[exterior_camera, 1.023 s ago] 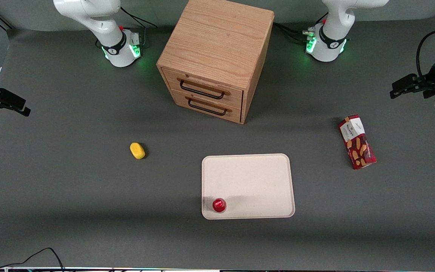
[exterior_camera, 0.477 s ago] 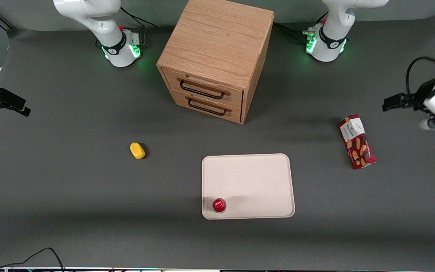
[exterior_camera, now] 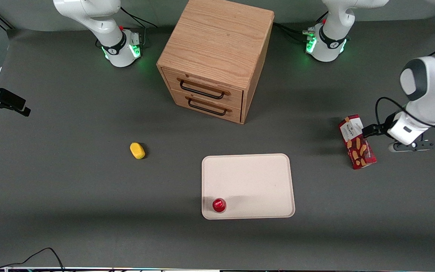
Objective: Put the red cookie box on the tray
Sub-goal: 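Move the left gripper down over the red plaid shortbread box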
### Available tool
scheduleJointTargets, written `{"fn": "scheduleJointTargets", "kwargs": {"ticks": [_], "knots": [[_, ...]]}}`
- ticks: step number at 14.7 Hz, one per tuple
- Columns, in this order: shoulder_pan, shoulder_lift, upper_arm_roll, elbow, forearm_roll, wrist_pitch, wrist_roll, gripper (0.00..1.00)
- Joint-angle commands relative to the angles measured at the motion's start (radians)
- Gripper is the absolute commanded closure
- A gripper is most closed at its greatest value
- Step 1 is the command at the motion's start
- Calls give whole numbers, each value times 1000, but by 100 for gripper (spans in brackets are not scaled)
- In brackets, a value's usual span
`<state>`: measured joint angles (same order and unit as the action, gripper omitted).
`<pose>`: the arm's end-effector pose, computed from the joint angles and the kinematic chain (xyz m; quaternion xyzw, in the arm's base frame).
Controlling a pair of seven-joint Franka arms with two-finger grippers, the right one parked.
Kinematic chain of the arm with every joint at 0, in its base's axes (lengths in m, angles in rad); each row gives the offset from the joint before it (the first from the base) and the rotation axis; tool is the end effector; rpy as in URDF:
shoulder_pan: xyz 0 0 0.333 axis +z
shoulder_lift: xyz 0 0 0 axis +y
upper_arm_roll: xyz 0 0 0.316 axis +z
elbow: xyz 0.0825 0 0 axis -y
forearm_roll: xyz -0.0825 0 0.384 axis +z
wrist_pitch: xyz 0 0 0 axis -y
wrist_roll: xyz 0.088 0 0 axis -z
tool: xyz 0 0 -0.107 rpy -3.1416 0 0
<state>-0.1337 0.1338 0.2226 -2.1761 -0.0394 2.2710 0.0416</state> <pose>0.5451 0.0467 0.3289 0.9992 0.0359 -0.0176 0.0012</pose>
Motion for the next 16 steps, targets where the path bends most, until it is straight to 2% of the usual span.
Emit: {"fn": "scheduleJointTargets", "kwargs": {"ticks": [1,3,5,6,7,8,9,13,16], "knots": [[-4,88,3,-14,-51,134,29,0],[-4,134,3,-56,-101,241,61,0],[-4,145,3,-85,-122,281,86,15],[-4,144,3,-91,-125,282,87,33],[-3,139,3,-105,-125,282,92,62],[-3,136,3,-111,-129,283,101,84],[-3,135,3,-113,-149,282,110,100],[-4,104,3,-116,-166,246,124,100],[-6,6,4,-105,-166,86,107,100]]}}
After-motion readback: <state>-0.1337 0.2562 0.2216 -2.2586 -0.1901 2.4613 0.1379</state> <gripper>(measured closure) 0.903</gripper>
